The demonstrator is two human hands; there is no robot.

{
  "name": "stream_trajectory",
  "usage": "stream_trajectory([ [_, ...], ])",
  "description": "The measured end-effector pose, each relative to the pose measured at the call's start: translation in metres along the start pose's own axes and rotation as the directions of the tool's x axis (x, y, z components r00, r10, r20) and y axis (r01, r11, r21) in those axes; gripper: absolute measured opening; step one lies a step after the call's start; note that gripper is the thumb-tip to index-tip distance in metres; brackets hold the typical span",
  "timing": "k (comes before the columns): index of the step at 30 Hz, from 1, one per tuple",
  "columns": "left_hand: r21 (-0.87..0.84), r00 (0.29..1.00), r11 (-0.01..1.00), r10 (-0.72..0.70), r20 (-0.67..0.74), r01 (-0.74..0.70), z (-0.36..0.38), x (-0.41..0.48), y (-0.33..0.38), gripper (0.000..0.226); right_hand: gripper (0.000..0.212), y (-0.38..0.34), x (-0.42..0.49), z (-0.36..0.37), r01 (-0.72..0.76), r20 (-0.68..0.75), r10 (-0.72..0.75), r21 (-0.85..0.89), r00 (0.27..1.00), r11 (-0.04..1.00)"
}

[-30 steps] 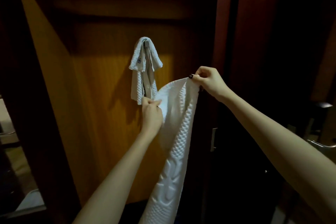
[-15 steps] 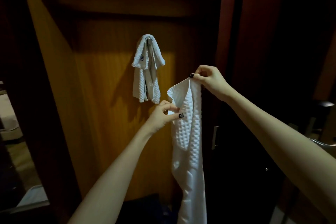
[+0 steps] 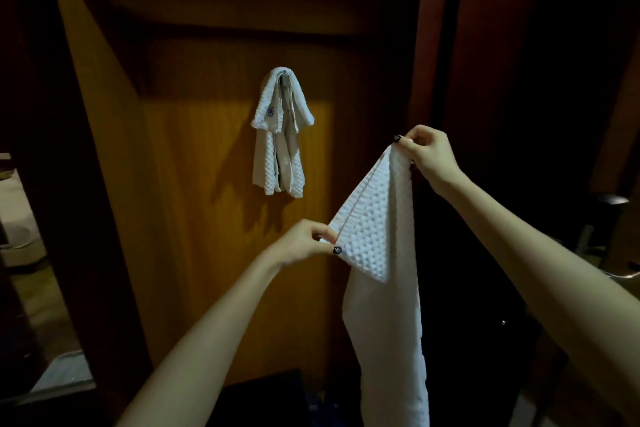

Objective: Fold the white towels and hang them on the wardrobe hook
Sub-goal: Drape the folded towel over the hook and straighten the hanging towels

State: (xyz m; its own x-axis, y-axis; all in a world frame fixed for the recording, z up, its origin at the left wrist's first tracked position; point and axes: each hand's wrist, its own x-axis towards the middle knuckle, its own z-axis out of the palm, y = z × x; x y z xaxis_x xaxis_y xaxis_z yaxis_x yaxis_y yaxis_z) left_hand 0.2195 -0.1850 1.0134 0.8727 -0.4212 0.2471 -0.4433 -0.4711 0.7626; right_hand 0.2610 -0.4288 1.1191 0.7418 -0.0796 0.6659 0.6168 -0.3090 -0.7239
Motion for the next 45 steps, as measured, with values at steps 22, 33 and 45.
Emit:
stream_trajectory([
  [22, 0.167, 0.852, 0.985, 0.12, -0.51, -0.039, -0.081, 0.01, 0.008, 0.008, 0.025, 0.016, -0.01, -0.027, 0.005, 0.124, 0.009, -0.115, 0.992, 0.993],
  [33, 0.455, 0.894, 0.891, 0.198, -0.402, 0.008, -0.098, 0.015, 0.006, 0.019, 0.018, 0.017, -0.022, -0.025, 0.191, 0.348, -0.001, -0.512, 0.937, 0.837],
  [45, -0.078, 0.873, 0.995, -0.095, -0.478, 0.065, -0.054, 0.007, -0.004, 0.014, 0.01, 0.005, -0.044, 0.009, 0.053, 0.366, 0.163, -0.514, 0.916, 0.856],
])
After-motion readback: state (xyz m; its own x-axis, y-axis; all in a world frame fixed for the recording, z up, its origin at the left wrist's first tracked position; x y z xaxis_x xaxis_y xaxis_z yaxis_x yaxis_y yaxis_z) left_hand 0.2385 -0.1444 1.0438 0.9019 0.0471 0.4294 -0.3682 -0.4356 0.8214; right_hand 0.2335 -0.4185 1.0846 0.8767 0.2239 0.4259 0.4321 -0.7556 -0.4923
